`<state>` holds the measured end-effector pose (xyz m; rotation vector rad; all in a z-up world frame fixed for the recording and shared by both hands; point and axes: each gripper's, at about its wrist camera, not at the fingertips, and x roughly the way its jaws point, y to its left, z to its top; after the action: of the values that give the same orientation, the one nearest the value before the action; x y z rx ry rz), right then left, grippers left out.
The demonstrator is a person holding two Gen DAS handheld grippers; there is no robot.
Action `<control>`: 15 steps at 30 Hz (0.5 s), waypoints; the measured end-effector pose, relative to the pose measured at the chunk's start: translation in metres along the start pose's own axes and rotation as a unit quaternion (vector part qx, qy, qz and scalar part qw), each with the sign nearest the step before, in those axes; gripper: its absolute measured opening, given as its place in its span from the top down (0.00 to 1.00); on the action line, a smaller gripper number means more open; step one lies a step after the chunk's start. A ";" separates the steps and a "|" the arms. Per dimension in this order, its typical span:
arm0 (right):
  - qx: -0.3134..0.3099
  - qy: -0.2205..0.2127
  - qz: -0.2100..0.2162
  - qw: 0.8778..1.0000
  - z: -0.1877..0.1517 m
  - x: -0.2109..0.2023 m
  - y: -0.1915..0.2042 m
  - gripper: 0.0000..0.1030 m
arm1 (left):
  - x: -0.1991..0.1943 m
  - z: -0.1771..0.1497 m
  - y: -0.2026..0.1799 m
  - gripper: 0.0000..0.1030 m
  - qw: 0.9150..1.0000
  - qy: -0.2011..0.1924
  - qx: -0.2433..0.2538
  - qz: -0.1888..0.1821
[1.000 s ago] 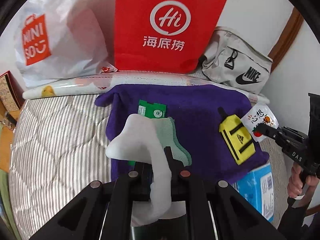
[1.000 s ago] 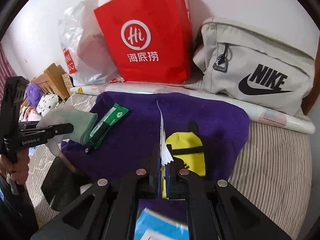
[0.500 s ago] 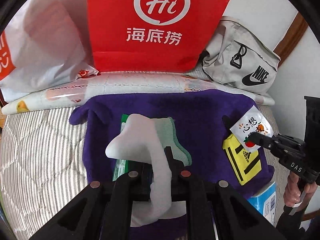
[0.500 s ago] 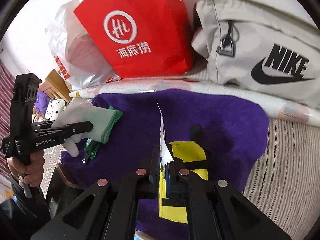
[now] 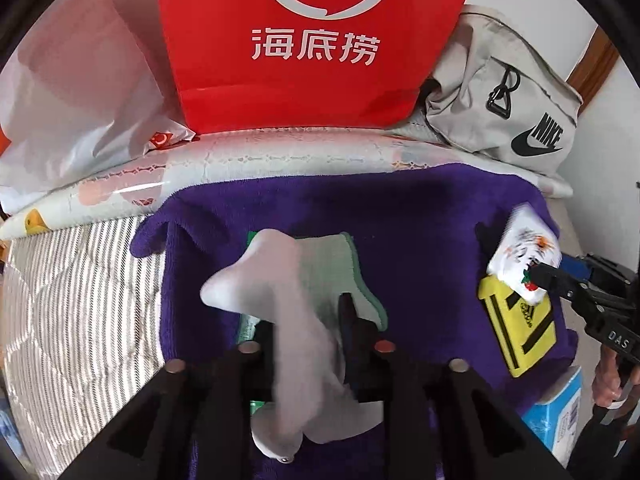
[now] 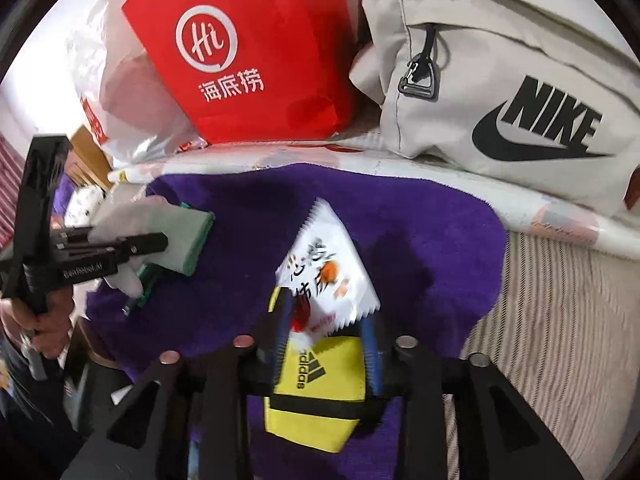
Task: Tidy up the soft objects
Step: 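Lower the glove onto the towel with the left gripper while the right releases the packet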
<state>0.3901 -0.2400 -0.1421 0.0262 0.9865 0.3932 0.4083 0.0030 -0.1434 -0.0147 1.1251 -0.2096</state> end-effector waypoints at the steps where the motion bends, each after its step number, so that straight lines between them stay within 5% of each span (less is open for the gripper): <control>1: -0.005 -0.001 -0.007 1.000 -0.001 0.000 0.001 0.58 | 0.000 0.000 0.000 0.68 1.000 -0.001 0.001 0.005; 4: -0.019 0.003 -0.032 0.999 -0.005 -0.001 0.001 0.43 | -0.003 0.000 0.000 0.50 1.000 -0.009 0.006 0.016; 7: -0.021 0.000 -0.045 0.999 -0.010 -0.006 0.001 0.42 | -0.012 -0.001 0.003 0.43 1.000 -0.022 0.004 0.017; 15: -0.003 -0.026 -0.051 0.998 -0.030 -0.042 0.015 0.42 | -0.053 -0.019 0.010 0.42 0.998 -0.055 0.005 0.036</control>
<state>0.3404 -0.2447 -0.1220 -0.0187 0.9303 0.3007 0.3709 0.0240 -0.1051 0.0235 1.0140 -0.1475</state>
